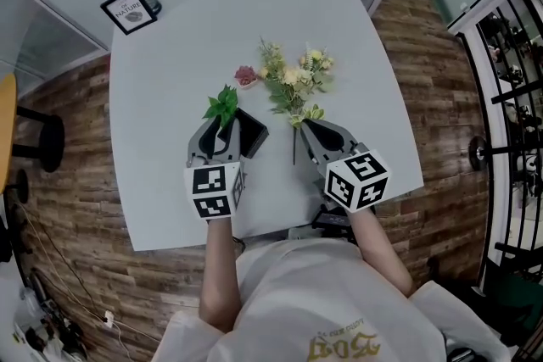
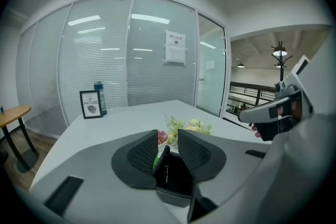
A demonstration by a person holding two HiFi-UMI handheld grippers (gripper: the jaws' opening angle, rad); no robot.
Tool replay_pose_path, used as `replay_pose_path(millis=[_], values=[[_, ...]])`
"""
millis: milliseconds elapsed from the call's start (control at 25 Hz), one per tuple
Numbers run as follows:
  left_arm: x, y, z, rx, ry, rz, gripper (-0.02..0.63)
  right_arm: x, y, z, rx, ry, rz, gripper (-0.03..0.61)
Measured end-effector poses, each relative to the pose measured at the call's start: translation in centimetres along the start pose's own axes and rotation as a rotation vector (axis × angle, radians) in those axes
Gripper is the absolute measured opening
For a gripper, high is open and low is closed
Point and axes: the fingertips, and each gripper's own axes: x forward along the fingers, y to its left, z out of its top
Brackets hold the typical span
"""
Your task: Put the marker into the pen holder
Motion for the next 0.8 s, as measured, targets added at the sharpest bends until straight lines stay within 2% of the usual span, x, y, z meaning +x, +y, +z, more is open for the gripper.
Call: replay_pose_path(millis=[360, 800], values=[[-5.3, -1.0, 1.4, -0.056, -0.095, -0.013, 0.051, -3.0, 3.0, 1.5, -0.061, -0.074, 0.016, 0.017], [-8.5, -1.5, 1.7, -0.104, -0.148, -0.040, 0.014, -4.8, 5.3, 1.8, -0.104, -0.110, 0.031, 0.017]])
